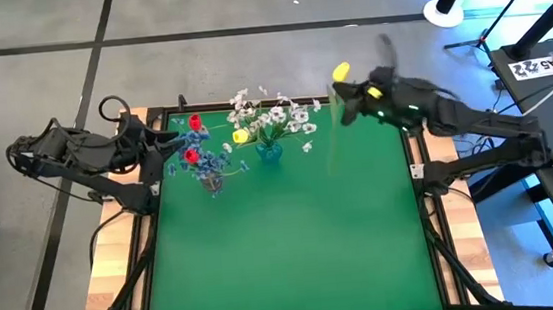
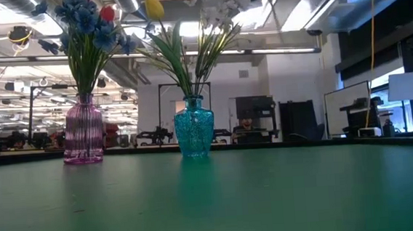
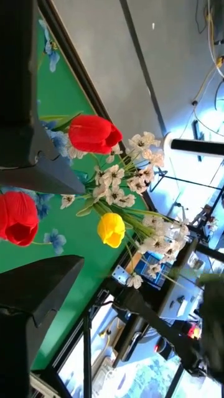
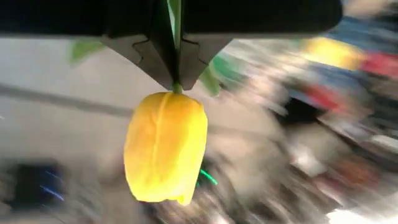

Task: Sort flowers into vase by color
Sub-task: Put the yellow flowers into the violet vase

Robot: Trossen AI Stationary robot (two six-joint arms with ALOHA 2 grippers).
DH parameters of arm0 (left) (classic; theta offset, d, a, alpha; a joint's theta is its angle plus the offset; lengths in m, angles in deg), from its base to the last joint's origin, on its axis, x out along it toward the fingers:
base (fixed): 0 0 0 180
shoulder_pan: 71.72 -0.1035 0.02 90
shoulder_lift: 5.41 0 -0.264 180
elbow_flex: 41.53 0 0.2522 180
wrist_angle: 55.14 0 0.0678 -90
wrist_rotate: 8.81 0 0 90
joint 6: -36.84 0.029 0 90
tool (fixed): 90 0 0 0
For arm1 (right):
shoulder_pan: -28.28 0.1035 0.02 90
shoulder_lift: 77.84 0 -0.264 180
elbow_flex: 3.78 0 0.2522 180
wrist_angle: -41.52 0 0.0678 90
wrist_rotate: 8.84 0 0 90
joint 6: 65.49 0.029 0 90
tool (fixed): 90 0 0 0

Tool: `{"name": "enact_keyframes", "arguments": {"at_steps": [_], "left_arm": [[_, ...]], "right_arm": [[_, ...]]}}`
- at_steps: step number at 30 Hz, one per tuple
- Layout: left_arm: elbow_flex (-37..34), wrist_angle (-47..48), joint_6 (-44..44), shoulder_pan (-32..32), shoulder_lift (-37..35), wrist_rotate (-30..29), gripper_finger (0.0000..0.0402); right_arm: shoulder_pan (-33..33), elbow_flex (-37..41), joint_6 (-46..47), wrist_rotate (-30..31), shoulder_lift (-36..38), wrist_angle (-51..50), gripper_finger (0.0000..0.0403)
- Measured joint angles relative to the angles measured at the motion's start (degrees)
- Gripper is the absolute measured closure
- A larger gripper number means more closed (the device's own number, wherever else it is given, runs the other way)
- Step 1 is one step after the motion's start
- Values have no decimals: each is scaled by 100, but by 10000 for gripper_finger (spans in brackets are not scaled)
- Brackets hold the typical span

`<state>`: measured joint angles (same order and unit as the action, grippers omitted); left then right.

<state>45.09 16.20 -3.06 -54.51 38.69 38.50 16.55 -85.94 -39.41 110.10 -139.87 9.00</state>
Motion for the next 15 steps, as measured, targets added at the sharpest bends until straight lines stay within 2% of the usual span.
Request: {"name": "enact_keyframes", "arguments": {"at_steps": [5,10,12,15], "left_arm": [[0,2,-11,-6,0,-61,237],[0,26,-46,-4,0,43,237],[0,27,-46,-4,0,133,237],[0,26,-47,-2,2,359,237]], "right_arm": [[1296,-221,-381,-311,-79,1798,399],[2460,-230,-1096,-650,-723,3708,400],[2739,-225,-1613,-424,-1092,4260,400],[2909,-224,-2561,230,-1718,5217,401]]}}
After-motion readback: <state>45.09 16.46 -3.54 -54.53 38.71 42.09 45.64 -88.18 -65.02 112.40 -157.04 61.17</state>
